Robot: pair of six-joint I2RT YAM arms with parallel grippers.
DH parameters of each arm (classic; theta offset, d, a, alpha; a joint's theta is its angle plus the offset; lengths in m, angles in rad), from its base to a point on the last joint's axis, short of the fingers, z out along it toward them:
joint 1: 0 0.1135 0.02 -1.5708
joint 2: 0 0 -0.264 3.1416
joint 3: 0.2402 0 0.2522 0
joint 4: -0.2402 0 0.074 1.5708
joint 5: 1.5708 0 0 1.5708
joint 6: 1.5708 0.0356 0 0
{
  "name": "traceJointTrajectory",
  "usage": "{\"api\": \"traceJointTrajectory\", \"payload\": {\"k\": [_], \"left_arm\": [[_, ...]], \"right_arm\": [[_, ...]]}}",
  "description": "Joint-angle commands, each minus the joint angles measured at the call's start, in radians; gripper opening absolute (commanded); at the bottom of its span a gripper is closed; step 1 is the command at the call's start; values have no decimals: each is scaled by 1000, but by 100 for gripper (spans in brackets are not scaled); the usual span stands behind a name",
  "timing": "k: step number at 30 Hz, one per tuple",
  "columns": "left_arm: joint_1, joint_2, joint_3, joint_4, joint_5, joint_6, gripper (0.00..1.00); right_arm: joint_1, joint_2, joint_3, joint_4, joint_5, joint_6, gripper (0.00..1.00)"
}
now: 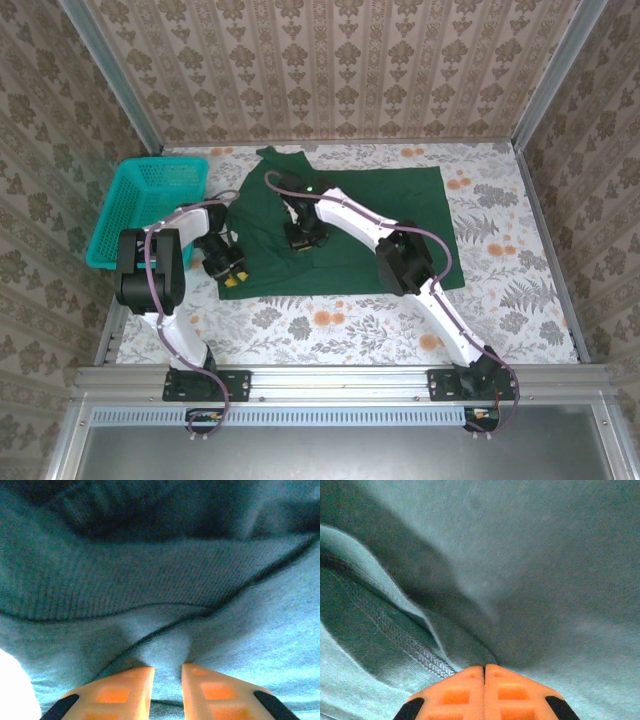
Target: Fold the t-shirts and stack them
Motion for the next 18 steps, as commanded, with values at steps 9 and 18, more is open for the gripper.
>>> {"api": "traceJointTrajectory", "payload": {"k": [9,18], "left_arm": [[7,44,-27,-17,-108,30,22],[-7,-6,-11,-31,-144,10,29]], "right_arm": [[-72,32,128,-57,-14,101,12],[-158,20,187,-215,49,207,45]]}}
